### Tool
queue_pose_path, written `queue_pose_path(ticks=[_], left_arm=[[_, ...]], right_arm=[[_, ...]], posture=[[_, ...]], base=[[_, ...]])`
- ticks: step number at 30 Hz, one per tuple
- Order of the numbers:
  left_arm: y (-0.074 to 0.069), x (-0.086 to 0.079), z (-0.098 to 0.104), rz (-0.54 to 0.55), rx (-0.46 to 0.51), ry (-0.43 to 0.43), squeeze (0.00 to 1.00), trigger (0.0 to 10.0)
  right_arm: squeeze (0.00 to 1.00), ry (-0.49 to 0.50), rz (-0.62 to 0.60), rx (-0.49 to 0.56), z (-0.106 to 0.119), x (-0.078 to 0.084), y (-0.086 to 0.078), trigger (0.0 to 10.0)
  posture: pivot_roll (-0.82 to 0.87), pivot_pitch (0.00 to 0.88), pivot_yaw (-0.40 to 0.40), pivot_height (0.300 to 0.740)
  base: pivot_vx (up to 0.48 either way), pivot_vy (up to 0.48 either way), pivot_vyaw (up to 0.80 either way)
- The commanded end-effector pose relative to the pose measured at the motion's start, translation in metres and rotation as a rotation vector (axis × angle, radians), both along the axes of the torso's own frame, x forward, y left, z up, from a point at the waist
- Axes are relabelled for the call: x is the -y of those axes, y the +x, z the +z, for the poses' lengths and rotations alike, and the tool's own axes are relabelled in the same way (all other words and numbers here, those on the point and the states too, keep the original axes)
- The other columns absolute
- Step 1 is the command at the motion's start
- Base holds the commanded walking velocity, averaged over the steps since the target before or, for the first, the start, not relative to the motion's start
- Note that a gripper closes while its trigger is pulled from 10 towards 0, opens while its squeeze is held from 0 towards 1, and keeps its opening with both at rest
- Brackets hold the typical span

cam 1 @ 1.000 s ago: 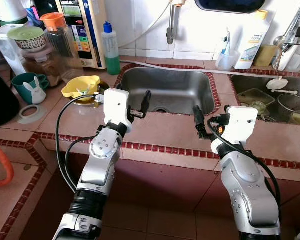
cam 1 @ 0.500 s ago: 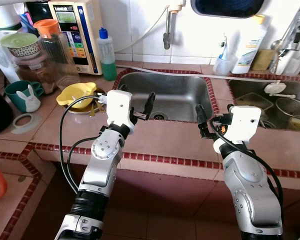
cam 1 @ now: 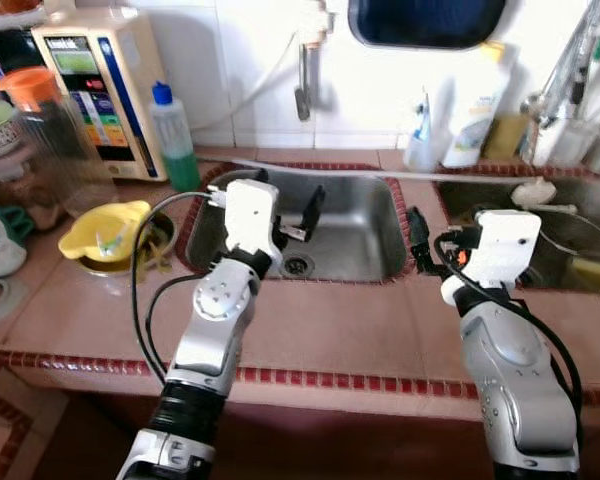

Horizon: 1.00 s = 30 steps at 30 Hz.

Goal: Kitchen organization

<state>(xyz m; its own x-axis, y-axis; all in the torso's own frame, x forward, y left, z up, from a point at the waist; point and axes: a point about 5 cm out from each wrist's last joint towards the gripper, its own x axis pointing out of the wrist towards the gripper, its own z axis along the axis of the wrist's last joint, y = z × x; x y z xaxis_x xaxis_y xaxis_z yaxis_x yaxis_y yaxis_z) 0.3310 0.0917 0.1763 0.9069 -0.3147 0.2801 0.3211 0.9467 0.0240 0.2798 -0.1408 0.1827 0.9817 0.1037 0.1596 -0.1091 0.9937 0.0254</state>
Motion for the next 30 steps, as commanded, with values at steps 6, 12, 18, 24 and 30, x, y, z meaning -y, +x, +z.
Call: queue_pose_path(ticks=[6, 12, 18, 24, 30], left_arm=[[-0.0002, 0.0030, 0.0025, 0.039, 0.019, 0.017, 0.00, 10.0], [-0.0022, 0.0028, 0.0025, 0.047, 0.041, 0.047, 0.00, 10.0], [-0.0030, 0.0034, 0.0020, 0.054, 0.040, 0.048, 0.00, 10.0], [-0.0029, 0.0042, 0.0033, 0.051, 0.051, 0.061, 0.00, 10.0], [-0.0035, 0.0064, 0.0043, 0.039, 0.066, 0.083, 0.00, 10.0]], right_arm=[[0.00, -0.018, 0.005, 0.013, 0.0030, 0.0046, -0.0021, 10.0], [0.00, -0.037, 0.021, 0.026, 0.0045, 0.0034, -0.0035, 10.0], [0.00, -0.039, 0.017, 0.025, 0.0045, 0.0035, -0.0027, 10.0], [0.00, -0.042, 0.003, 0.022, 0.0043, 0.0047, -0.0020, 10.0], [0.00, -0.041, -0.009, 0.021, 0.0040, 0.0073, -0.0014, 10.0]], posture=[[0.06, 0.000, 0.027, 0.740], [0.06, 0.000, 0.023, 0.740], [0.06, 0.000, 0.023, 0.740], [0.06, 0.000, 0.026, 0.740], [0.06, 0.000, 0.026, 0.740]], base=[[0.000, 0.000, 0.00], [0.000, 0.000, 0.30], [0.000, 0.000, 0.77], [0.000, 0.000, 0.79], [0.000, 0.000, 0.76]])
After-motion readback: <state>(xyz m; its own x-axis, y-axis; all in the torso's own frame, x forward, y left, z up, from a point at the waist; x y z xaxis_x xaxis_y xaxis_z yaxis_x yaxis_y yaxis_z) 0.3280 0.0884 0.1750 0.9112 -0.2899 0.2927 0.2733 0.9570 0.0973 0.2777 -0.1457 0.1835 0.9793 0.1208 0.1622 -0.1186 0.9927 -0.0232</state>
